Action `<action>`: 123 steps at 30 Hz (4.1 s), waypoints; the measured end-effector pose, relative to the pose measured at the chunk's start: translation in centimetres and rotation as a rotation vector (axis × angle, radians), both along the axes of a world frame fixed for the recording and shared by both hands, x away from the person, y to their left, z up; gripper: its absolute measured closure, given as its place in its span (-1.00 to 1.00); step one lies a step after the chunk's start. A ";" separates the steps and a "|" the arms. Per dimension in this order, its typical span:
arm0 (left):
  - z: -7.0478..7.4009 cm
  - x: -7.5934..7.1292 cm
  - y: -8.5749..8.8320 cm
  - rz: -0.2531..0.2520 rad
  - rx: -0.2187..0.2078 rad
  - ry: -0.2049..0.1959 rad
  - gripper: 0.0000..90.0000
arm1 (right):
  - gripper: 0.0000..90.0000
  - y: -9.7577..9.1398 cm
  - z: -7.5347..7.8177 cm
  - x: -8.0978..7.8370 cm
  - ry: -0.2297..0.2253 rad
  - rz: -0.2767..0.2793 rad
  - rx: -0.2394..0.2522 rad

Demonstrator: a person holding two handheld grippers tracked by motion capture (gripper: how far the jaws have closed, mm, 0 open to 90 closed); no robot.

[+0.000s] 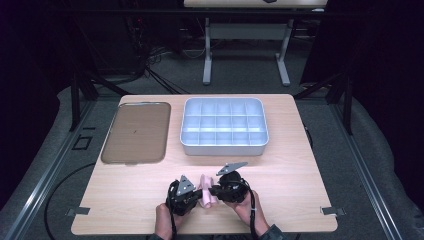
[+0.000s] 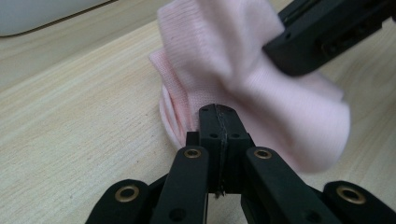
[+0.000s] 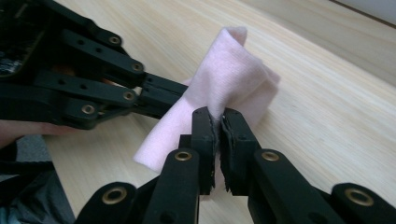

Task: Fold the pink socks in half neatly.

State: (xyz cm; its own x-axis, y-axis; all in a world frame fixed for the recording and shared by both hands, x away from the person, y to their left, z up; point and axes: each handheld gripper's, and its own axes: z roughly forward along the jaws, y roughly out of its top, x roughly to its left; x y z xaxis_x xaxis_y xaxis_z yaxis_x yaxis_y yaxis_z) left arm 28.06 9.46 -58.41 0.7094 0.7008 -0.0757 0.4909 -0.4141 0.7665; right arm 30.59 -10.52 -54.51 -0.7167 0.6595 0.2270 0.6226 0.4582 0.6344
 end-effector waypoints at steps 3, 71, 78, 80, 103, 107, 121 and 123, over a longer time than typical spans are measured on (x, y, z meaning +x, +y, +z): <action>0.0 0.0 -0.1 0.004 0.003 0.001 1.00 | 0.88 -1.1 0.0 0.2 -0.022 -0.053 -0.054; 0.2 0.3 -1.7 -0.029 -0.013 0.019 0.98 | 0.86 -1.9 -0.2 0.6 0.112 -0.040 0.110; 0.6 0.2 -0.6 -0.019 -0.047 0.011 0.82 | 0.88 -2.3 -0.1 0.7 0.121 -0.037 0.097; 1.0 -0.1 0.1 -0.005 -0.073 0.006 0.74 | 0.88 -2.4 -0.1 0.6 0.116 -0.043 0.098; -0.4 0.5 0.2 0.011 -0.058 0.007 0.94 | 0.88 0.3 0.2 0.9 0.048 0.004 0.086; -0.4 0.5 0.2 0.011 -0.066 0.011 0.95 | 0.88 1.1 -0.1 1.2 0.049 0.023 0.047; -0.4 0.8 1.3 -0.027 -0.107 0.038 0.88 | 0.88 1.1 -0.8 1.7 0.070 0.014 0.048; -0.2 0.7 1.5 -0.030 -0.106 0.036 0.81 | 0.88 1.0 -1.1 1.8 0.070 0.016 0.046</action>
State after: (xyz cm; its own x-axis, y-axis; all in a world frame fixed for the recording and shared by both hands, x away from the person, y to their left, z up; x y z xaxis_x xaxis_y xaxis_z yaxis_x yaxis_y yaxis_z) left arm 28.71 11.01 -58.64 0.7257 0.6656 -0.1739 0.5072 -0.3469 0.7890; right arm 32.39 -9.47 -55.62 -0.7084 0.6358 0.3066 0.6590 0.4402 0.6099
